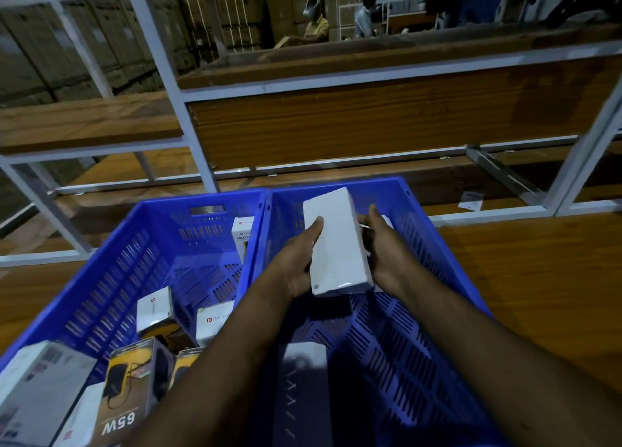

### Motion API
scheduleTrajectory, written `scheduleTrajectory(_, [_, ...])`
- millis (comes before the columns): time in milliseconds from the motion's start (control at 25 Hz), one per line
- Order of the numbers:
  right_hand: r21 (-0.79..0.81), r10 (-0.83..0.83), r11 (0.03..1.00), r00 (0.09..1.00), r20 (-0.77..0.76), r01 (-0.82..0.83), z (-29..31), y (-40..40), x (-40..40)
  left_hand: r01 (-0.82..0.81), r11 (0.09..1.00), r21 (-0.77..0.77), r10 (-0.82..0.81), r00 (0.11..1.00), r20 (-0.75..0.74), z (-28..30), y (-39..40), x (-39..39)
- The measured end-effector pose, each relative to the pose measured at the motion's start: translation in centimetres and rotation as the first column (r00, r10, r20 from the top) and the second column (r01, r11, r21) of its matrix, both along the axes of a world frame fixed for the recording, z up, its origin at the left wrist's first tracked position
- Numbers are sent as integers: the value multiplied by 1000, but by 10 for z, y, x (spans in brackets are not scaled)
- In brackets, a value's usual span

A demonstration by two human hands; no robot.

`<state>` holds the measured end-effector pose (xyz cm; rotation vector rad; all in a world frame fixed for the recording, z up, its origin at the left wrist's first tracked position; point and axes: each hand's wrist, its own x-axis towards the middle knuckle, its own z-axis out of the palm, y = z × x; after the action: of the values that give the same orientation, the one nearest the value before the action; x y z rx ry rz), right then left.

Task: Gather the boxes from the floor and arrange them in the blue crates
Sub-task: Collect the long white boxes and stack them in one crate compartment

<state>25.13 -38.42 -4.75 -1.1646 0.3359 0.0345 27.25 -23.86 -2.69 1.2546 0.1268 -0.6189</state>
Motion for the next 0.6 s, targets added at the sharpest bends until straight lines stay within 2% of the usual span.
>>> scheduleTrajectory(160, [-70, 42, 997, 988, 147, -32, 5, 2, -4, -125, 990, 60, 125, 992, 8, -5, -2, 3])
scheduleTrajectory(280, [-97, 80, 994, 968, 240, -58, 5, 4, -5, -111, 993, 45, 109, 993, 37, -9, 1, 6])
scheduleTrajectory(360, [-136, 82, 990, 965, 248, -49, 4, 5, -4, -79, 997, -12, 80, 996, 51, -6, 2, 4])
scheduleTrajectory(440, [-193, 51, 981, 973, 225, -7, 5, 7, -4, -33, 999, 0, 33, 997, 67, -3, 2, 2])
scheduleTrajectory(600, [-320, -20, 945, 987, 158, 70, 6, 8, -6, 89, 995, -53, -89, 996, 2, 5, 0, -3])
